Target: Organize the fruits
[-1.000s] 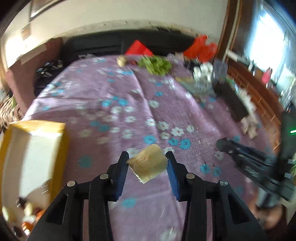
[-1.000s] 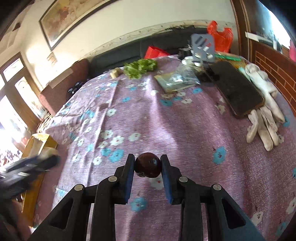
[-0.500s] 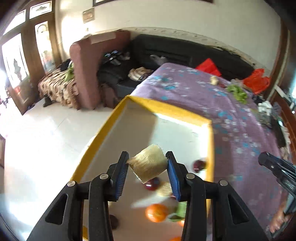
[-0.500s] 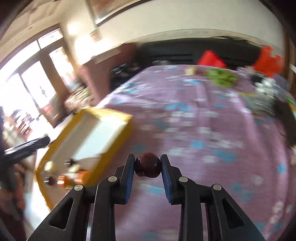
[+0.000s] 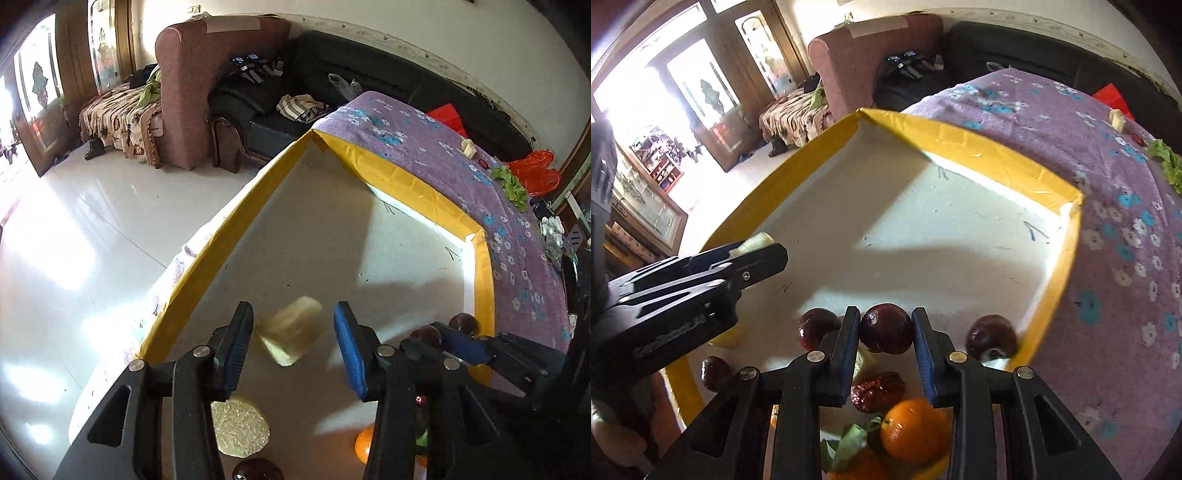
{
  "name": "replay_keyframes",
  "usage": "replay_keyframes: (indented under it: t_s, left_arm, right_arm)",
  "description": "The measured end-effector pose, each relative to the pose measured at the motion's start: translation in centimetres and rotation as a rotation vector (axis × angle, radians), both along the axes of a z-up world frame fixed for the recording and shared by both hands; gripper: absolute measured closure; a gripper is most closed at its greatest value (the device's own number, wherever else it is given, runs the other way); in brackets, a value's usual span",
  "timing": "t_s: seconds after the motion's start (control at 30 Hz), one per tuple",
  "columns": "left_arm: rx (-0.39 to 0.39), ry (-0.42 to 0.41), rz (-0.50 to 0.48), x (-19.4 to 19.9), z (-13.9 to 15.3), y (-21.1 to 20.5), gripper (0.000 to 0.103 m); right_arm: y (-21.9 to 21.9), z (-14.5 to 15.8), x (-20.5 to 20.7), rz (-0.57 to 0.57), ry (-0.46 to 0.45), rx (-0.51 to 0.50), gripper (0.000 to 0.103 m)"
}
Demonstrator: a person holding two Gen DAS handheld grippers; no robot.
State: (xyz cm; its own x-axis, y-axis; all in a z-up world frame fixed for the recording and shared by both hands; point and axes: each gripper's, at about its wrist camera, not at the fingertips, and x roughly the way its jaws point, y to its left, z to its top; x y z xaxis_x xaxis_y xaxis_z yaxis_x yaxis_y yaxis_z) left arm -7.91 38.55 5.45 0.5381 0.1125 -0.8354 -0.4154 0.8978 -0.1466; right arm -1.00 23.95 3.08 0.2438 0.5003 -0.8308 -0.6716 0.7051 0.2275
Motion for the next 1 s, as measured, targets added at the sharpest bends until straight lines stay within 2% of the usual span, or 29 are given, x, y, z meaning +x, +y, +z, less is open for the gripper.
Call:
replay_keyframes:
  t_s: [0.03, 0.07, 0.2, 0.27, 0.33, 0.5, 0.6, 0.7, 0.8, 1.0]
  left_arm:
    - [0.001, -0.007, 0.001, -0.2, 0.2, 0.0, 0.042]
    - [0.010, -0.021, 0.008, -0.7, 0.7, 0.0, 0.037]
    - [0.011, -0.079, 0.031, -2.8, 2.9, -0.2, 0.033]
    - [0.014, -0.110, 0.056, -4.3, 4.2, -0.6, 0.030]
    - [0.029, -0.151, 0.072, -6.0, 5.4, -1.4, 0.026]
    - [0.107, -0.222, 0.111, -9.4, 7.6, -4.8, 0.019]
    - [0.189, -0.246, 0.123, -10.9, 8.1, -7.9, 0.013]
    - [0.271, -0.281, 0.113, -12.2, 8.3, -11.0, 0.006]
    - [0.318, -0.274, 0.088, -12.8, 8.5, -13.1, 0.003]
    - [0.324, -0.234, 0.098, -13.1, 8.3, -14.0, 0.003]
  right_arm:
    - [0.2, 0.1, -0.1, 0.004, -0.012, -0.001, 0.069]
    - [0.2, 0.2, -0.1, 0.009, -0.019, 0.001, 0.068]
    - [-0.9, 2.1, -1.4, 0.003, -0.085, 0.022, 0.062]
    - [-2.1, 3.3, -2.1, -0.013, -0.125, 0.042, 0.056]
    - [-3.7, 4.4, -3.1, -0.036, -0.164, 0.066, 0.045]
    - [-8.4, 6.0, -5.7, -0.114, -0.235, 0.093, 0.041]
    - [-11.2, 5.9, -7.1, -0.178, -0.228, 0.118, 0.035]
    - [-13.0, 5.4, -8.6, -0.234, -0.228, 0.118, 0.035]
    - [-14.7, 4.8, -10.0, -0.283, -0.240, 0.088, 0.034]
    - [-16.5, 4.2, -11.5, -0.311, -0.250, 0.068, 0.033]
